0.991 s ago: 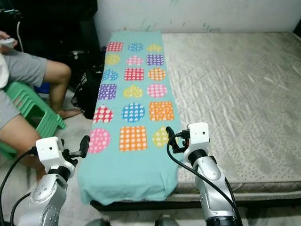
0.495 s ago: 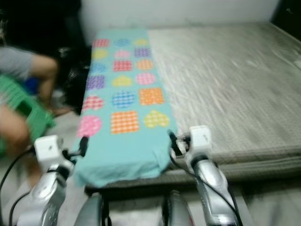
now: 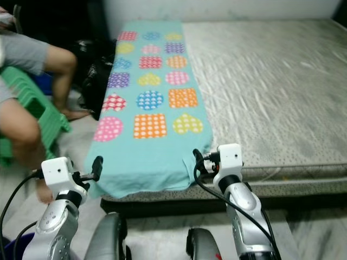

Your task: Clean up the room

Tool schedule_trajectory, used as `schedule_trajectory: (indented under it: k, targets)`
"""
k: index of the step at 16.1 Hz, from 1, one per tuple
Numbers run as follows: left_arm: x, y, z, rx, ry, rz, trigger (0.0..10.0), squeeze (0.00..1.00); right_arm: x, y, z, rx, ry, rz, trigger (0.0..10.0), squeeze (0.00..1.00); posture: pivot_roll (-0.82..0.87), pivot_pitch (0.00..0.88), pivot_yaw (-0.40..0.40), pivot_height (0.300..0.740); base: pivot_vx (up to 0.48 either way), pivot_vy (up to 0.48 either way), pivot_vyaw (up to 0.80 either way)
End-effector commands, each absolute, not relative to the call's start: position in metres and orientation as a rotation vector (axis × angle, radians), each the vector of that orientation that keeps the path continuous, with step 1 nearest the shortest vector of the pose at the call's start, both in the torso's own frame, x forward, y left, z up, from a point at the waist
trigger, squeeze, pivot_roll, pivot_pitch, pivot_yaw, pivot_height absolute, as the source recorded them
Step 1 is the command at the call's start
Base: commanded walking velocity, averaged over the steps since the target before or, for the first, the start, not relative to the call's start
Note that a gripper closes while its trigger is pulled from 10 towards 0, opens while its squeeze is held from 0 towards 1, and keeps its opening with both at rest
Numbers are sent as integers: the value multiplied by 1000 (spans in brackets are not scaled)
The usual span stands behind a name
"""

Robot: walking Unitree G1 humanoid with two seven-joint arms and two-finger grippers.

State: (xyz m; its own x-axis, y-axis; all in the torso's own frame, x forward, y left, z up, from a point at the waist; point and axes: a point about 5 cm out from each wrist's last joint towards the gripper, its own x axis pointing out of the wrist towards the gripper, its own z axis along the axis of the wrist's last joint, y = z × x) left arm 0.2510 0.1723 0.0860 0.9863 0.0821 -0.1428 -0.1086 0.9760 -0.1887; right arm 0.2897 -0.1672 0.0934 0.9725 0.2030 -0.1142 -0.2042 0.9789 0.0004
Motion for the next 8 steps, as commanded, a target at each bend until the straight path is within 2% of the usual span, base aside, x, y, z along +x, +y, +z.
schedule_trajectory:
  k: [1,8]
  targets:
    - [249,176,86,-181,136,108,10000,0,290,-164,95,-9,111,222,10000,0,-59,136,25,550,0,0,0]
    - [250,176,89,-181,108,88,10000,0,291,-163,95,-10,109,223,10000,0,-61,133,26,545,0,0,0]
